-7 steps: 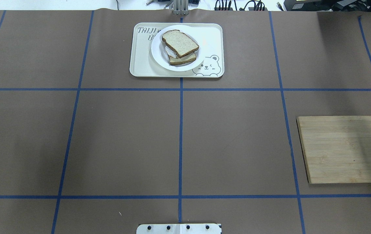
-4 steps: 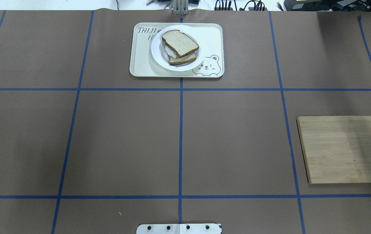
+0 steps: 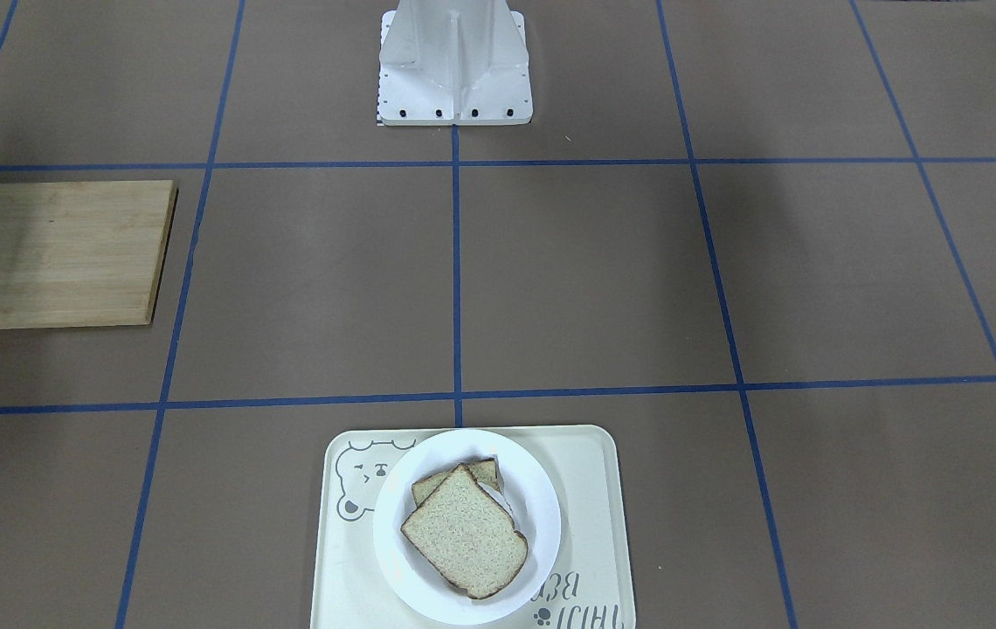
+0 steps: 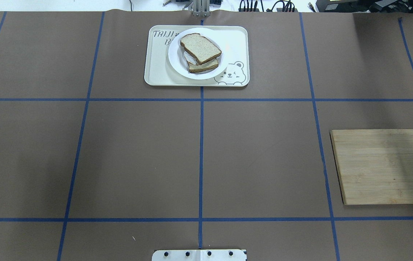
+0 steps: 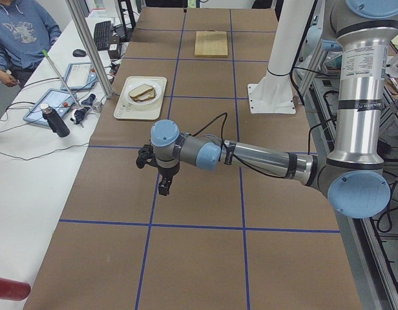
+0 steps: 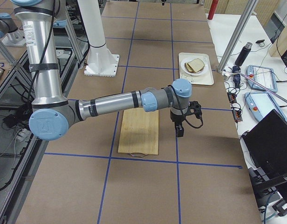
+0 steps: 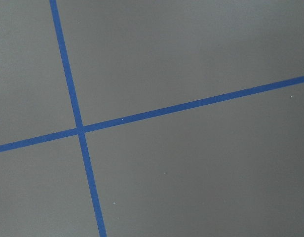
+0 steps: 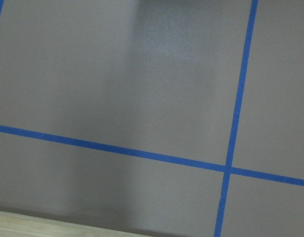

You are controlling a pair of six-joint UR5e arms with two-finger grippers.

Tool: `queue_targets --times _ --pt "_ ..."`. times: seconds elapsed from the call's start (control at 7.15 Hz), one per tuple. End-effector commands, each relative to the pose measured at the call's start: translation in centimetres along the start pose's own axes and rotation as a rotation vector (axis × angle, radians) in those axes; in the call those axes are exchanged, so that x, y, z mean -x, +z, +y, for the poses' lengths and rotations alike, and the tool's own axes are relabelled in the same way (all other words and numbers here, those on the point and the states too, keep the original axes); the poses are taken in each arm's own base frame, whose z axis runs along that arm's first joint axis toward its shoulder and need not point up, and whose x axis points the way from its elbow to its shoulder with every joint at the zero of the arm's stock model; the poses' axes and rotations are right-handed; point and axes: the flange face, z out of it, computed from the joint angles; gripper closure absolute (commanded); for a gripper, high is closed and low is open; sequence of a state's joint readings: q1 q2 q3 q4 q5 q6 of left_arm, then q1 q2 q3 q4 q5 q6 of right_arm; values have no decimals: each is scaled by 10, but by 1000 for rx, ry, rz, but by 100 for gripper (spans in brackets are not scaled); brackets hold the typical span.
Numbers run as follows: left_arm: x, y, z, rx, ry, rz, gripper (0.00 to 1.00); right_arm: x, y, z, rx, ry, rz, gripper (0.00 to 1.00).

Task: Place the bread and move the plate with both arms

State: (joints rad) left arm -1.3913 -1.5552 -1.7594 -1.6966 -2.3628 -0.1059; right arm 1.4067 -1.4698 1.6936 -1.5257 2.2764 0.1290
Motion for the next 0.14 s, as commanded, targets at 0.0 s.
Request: queue_targets --times 0.0 --pt "-4 -4 -6 -11 10 3 2 1 -1 -2 -2 3 0 0"
